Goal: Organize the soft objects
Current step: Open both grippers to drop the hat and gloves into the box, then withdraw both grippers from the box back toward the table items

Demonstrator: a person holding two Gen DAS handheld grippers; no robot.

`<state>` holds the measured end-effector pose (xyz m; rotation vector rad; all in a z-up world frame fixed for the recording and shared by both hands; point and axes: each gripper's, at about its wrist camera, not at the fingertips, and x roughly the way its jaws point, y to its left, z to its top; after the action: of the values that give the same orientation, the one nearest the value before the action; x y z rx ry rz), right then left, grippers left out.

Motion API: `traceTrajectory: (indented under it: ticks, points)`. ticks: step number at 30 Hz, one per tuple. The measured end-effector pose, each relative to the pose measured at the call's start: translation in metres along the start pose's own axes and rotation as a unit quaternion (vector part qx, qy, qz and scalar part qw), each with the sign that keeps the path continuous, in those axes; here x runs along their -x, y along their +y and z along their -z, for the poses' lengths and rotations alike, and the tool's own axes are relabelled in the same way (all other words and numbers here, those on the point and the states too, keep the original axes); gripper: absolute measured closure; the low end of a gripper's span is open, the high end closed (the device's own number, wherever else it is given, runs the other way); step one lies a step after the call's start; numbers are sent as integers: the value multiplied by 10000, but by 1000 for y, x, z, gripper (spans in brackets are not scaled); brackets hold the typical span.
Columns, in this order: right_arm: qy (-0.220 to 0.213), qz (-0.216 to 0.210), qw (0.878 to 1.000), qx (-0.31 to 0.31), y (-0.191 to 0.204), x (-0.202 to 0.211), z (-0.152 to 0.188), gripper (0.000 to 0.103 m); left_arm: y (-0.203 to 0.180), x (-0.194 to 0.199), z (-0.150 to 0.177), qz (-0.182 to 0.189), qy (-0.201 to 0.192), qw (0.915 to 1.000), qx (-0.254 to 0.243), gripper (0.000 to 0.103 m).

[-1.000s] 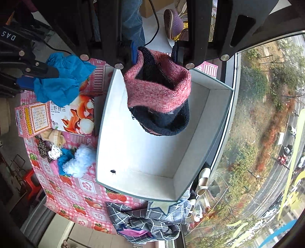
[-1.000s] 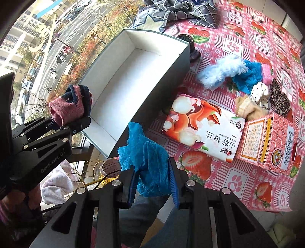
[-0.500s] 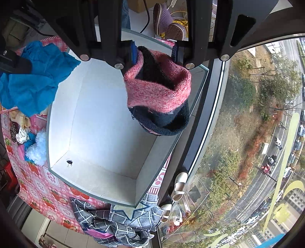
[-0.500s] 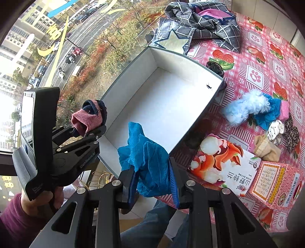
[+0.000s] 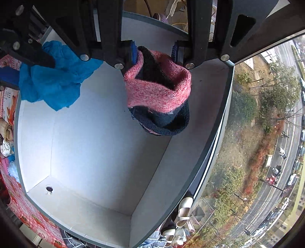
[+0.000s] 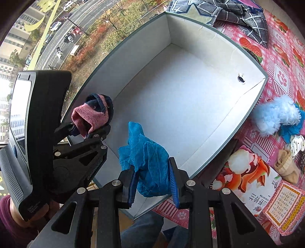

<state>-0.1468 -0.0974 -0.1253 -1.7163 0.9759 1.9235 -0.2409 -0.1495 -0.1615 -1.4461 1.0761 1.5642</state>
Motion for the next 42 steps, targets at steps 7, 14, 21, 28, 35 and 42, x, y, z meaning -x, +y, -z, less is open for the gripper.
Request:
traceTrajectory:
  ticks: [7, 14, 21, 28, 35, 42]
  points:
    - [399, 95, 9986, 327, 4, -6, 18, 72, -21, 0, 23, 128, 115, 9992, -363, 74]
    - [546, 117, 9977, 381, -5, 1, 41, 72, -39, 8, 44, 434, 188, 9982, -375, 73]
    - [288, 154, 9994, 114, -16, 16, 36, 72, -29, 21, 37, 350, 12, 9991, -225, 73]
    - [3, 166, 9999, 47, -14, 32, 41, 72, -36, 32, 40, 251, -120, 9993, -247, 70]
    - [-68, 186, 9998, 57, -13, 36, 40, 46, -40, 45, 54, 265, -499, 9977, -368, 21]
    - [-373, 688, 9969, 74, -20, 50, 41, 5, -37, 60, 52, 307, -737, 9966, -202, 0]
